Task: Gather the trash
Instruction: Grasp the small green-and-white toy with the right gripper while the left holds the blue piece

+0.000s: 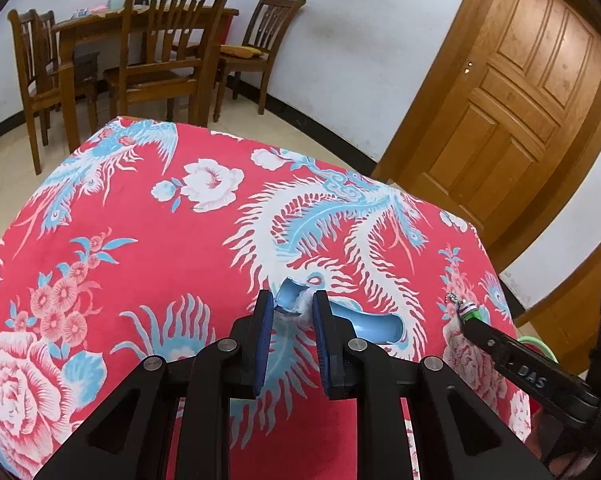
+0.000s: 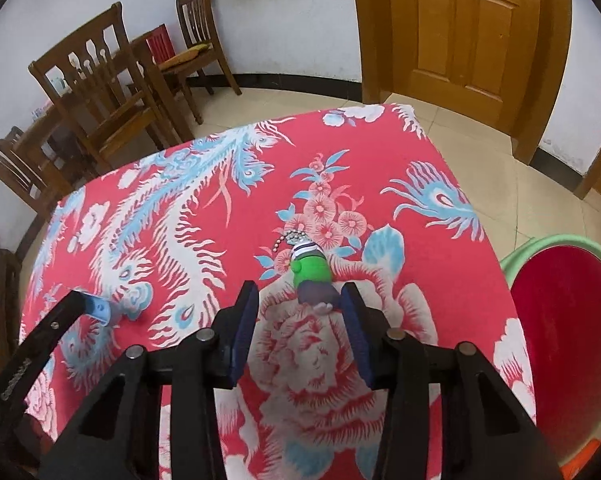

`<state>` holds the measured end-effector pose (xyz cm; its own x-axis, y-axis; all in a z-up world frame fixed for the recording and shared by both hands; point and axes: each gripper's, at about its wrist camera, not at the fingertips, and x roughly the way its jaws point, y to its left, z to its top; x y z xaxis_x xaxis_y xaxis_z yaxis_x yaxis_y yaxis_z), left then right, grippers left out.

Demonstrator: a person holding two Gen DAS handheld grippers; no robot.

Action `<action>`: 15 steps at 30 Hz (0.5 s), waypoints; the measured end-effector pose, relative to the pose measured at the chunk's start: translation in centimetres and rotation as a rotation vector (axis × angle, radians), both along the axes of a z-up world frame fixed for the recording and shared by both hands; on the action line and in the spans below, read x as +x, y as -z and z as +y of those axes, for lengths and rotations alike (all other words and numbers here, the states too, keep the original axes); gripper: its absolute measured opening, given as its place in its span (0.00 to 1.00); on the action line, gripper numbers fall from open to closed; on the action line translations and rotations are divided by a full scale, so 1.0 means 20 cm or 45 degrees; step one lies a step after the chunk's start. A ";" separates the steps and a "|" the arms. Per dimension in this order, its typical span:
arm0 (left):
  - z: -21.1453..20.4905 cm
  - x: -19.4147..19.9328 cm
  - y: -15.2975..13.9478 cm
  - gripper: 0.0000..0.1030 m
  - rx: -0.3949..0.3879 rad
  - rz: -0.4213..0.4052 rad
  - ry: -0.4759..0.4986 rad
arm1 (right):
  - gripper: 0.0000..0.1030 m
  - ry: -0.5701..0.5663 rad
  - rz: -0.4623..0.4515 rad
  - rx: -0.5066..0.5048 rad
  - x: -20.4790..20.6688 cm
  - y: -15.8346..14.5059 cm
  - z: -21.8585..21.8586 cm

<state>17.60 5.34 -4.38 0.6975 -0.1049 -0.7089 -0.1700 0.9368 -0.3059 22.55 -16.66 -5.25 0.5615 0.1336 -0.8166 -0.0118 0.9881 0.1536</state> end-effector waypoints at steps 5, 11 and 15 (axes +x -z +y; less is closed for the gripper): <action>0.00 0.00 0.01 0.19 -0.006 0.001 0.003 | 0.33 0.004 0.007 -0.040 0.03 0.04 0.01; -0.01 -0.01 0.00 0.19 -0.006 -0.004 0.007 | 0.28 -0.005 -0.003 -0.037 0.03 0.04 -0.01; -0.01 -0.01 0.00 0.19 -0.009 -0.010 0.011 | 0.17 -0.002 -0.019 -0.001 -0.02 0.01 -0.04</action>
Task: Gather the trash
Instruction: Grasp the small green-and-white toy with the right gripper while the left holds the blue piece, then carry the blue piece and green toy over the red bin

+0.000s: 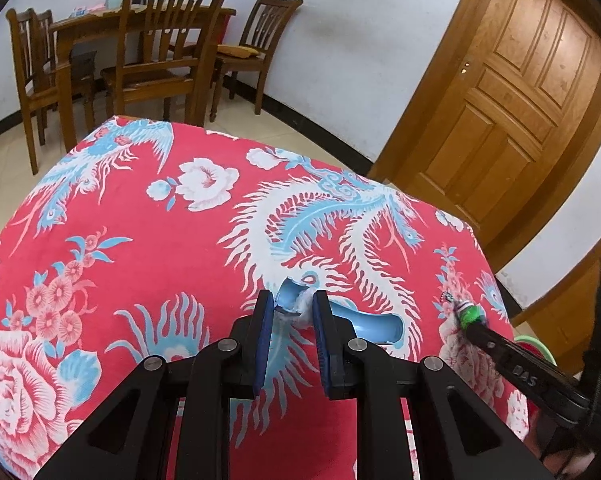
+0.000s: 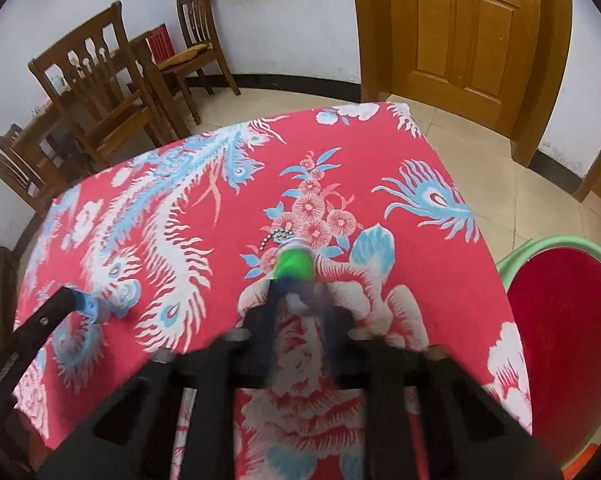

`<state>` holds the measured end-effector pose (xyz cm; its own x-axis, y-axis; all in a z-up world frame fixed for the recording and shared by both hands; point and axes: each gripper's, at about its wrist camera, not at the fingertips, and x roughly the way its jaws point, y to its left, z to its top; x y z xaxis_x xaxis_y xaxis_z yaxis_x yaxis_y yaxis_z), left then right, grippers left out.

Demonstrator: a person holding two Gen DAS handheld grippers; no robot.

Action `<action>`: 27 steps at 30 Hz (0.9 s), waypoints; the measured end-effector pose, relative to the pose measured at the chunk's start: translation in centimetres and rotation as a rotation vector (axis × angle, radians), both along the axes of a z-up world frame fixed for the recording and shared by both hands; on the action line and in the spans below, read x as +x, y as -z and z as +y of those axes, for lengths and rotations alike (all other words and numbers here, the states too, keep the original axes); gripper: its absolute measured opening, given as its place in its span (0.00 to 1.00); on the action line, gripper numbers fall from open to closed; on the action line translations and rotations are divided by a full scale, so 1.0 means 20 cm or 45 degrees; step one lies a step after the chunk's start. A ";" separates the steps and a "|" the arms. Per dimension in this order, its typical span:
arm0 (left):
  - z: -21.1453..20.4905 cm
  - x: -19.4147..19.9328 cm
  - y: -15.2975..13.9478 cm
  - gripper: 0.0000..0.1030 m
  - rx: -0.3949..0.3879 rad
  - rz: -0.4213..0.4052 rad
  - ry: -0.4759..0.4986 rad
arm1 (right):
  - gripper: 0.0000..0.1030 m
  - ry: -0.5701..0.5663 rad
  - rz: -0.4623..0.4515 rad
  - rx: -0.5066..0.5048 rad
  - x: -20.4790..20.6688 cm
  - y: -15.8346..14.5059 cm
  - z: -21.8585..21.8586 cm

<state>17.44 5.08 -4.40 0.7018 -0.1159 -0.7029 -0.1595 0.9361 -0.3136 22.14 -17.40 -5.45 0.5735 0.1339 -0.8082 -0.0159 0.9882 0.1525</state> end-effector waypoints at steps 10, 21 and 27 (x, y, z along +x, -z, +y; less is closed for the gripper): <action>-0.05 -0.01 -0.03 0.19 0.009 -0.025 0.039 | 0.16 0.029 -0.070 0.122 -0.21 -0.14 -0.14; -0.21 -0.08 -0.15 0.19 0.020 -0.077 0.164 | 0.16 0.150 -0.191 0.232 -0.52 -0.29 -0.39; -0.36 -0.14 -0.22 0.19 0.014 -0.092 0.252 | 0.16 0.231 -0.230 0.267 -0.67 -0.32 -0.57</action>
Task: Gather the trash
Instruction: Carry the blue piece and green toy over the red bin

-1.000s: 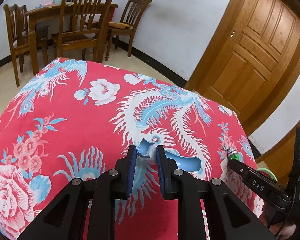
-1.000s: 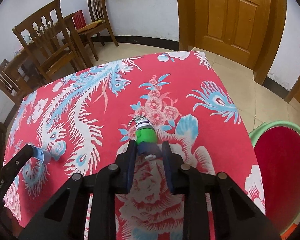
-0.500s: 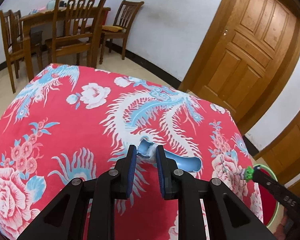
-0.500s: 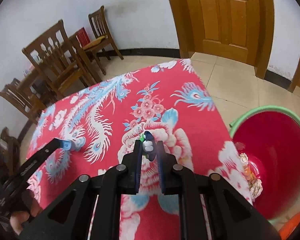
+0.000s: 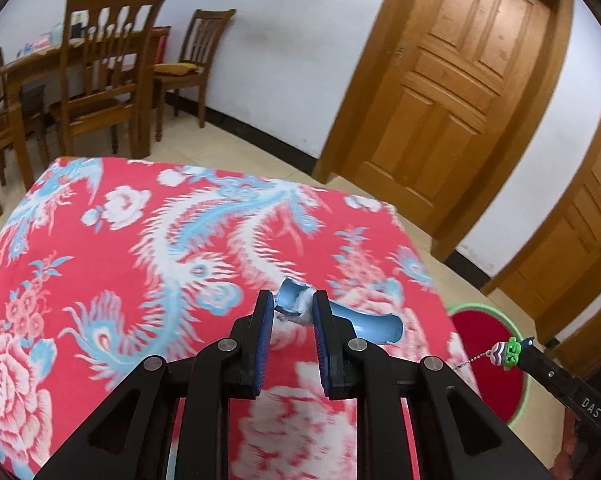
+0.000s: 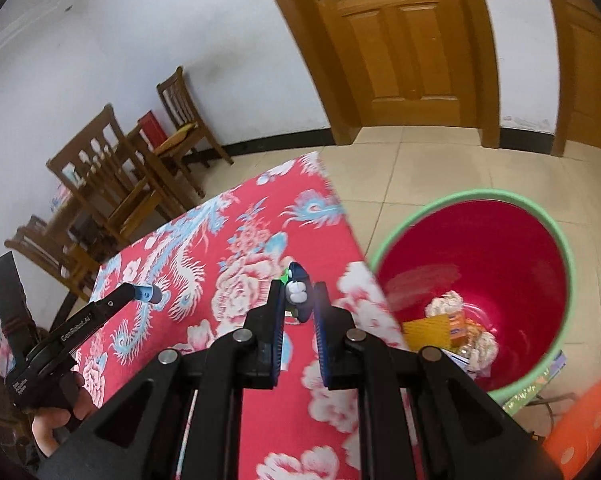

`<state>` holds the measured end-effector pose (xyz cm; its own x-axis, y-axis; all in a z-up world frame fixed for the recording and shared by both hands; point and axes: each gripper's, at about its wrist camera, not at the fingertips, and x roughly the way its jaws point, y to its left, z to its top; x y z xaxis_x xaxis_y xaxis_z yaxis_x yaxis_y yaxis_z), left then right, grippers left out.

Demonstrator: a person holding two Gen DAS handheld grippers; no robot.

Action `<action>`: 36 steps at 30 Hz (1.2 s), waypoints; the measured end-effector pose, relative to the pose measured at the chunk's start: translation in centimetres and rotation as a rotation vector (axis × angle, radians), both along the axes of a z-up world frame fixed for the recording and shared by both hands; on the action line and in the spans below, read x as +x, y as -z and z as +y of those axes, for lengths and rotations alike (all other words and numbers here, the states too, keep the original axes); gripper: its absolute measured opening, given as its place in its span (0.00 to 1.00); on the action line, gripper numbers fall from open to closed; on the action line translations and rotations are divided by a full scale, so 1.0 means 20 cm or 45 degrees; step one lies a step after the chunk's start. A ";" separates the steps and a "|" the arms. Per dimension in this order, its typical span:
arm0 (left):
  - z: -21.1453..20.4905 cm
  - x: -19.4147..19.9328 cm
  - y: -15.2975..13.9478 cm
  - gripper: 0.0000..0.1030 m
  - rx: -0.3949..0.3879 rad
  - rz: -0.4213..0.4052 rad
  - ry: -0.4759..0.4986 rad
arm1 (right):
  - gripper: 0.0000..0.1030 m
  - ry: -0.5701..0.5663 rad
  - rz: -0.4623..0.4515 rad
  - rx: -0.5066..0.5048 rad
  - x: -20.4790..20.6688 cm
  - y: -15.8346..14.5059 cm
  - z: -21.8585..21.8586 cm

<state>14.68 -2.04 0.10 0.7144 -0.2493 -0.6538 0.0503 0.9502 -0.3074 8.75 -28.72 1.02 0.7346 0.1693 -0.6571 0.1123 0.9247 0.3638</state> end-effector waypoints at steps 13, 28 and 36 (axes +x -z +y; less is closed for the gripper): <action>-0.42 -0.07 -0.08 0.19 -0.011 0.021 0.253 | 0.16 0.184 -0.038 0.050 -0.20 0.00 -0.35; -0.85 -0.05 0.03 0.19 0.097 0.072 0.444 | 0.17 0.334 0.108 0.119 -0.22 0.24 -0.67; -1.03 -0.04 0.07 0.19 0.138 0.079 0.536 | 0.17 0.365 0.122 0.162 -0.24 0.28 -0.74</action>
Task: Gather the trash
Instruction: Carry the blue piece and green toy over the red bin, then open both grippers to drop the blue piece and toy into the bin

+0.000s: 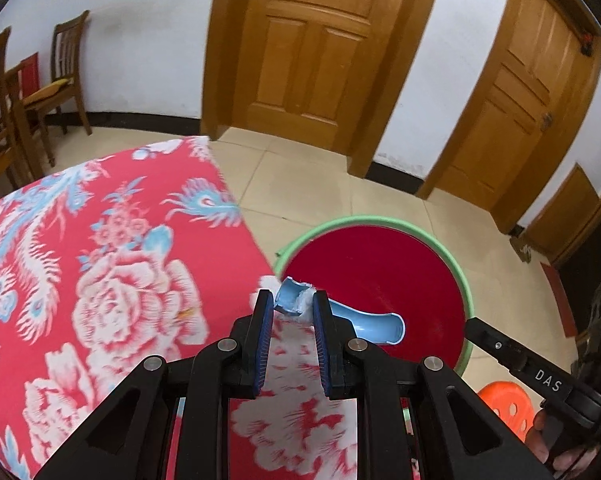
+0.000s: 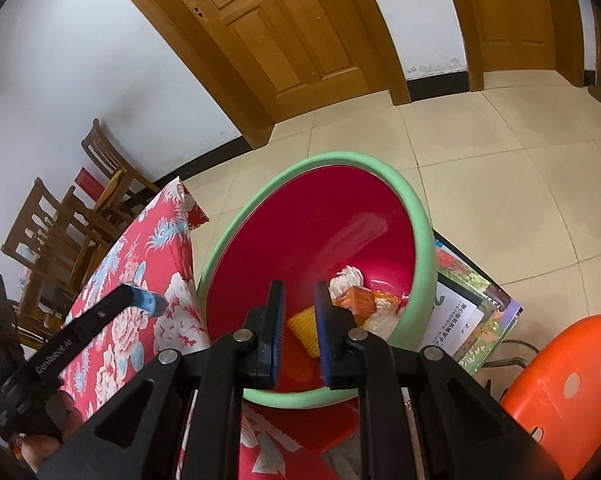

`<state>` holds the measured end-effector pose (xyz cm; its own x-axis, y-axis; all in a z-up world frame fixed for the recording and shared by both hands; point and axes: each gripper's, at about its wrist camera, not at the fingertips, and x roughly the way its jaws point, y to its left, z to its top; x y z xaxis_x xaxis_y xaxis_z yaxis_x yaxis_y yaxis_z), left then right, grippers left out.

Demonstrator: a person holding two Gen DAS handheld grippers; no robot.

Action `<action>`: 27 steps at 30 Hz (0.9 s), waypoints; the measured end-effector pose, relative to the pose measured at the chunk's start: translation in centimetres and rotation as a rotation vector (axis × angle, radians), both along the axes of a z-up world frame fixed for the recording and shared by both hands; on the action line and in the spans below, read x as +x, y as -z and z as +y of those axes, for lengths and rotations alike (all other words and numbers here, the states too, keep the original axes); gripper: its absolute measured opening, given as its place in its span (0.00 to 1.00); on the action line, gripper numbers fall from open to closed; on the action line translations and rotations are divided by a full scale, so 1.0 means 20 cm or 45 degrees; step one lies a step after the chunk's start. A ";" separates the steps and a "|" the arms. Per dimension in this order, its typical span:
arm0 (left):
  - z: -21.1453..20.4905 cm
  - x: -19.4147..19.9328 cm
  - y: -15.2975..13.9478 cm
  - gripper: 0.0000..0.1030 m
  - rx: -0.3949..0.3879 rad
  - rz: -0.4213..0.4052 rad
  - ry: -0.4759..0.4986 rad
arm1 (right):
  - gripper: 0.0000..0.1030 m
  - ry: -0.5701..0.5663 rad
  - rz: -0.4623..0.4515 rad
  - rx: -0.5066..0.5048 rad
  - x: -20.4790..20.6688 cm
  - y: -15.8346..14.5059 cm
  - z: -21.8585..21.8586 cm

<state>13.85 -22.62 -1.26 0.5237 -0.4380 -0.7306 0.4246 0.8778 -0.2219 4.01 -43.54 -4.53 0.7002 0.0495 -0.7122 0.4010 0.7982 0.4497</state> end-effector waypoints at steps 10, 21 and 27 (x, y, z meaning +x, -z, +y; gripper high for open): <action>-0.20 0.01 0.09 0.21 0.041 0.047 0.123 | 0.23 0.060 -0.021 0.025 -0.08 -0.03 -0.05; -0.17 0.00 0.07 0.44 0.047 0.046 0.082 | 0.31 0.038 -0.017 0.034 -0.08 -0.03 -0.03; -0.06 -0.04 0.01 0.44 0.046 0.026 0.036 | 0.40 -0.008 -0.030 0.022 -0.08 -0.07 0.04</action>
<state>12.98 -23.79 -1.44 0.4963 -0.4256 -0.7567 0.4449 0.8732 -0.1993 2.32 -42.65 -3.03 0.7162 0.0663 -0.6947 0.3851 0.7927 0.4726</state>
